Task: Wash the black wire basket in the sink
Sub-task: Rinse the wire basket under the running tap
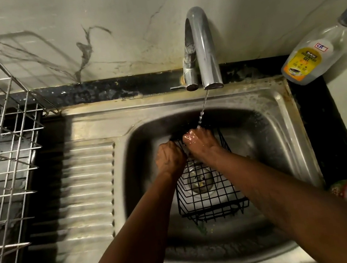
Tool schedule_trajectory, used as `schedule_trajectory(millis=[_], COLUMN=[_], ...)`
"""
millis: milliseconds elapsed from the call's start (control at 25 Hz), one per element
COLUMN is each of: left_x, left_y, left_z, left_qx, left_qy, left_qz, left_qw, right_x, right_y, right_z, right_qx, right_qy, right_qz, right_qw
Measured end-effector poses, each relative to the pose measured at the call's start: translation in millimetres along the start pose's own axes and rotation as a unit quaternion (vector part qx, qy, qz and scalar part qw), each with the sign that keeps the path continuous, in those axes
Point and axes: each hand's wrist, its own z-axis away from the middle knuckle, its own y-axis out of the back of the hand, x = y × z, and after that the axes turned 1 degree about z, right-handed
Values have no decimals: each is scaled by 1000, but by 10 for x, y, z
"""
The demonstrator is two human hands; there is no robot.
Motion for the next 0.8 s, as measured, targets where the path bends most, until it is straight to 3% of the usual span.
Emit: schedule_trajectory(millis=[80,200,360,480,520,600,640,720,800], left_x=[29,109,92,114,134,138,130,86,42], left_y=[7,-93,-213,-157,-128,-80,-53,-38,-62], left_z=[-41,19,89,81,87,84,73,71,93], left_qx=[7,-19,-32,-25,-28,-18,-12,-13,-10], left_qy=[-25,-47,-38,-34,-37,-38,-36,-31,-20], left_qz=[-6,-16,-40,-50,-56,-61,-56,-52,-43], left_qw=[1000,999,998,998,997,997,998,998,999], right_x=[104,169,133,117,88,53,95,191,232], right_y=[-219,-455,-397,-379,-418,-355,-328,-251,-207], right_z=[107,209,183,177,164,171,145,145,196], right_qx=[-22,-110,-156,-134,-116,-111,-131,-175,-109], right_qy=[8,-38,-85,-173,-188,-162,-121,-20,13], right_qz=[-41,-235,-458,-635,-632,-564,-481,-200,-16], right_qw=[999,965,871,741,743,802,859,964,994])
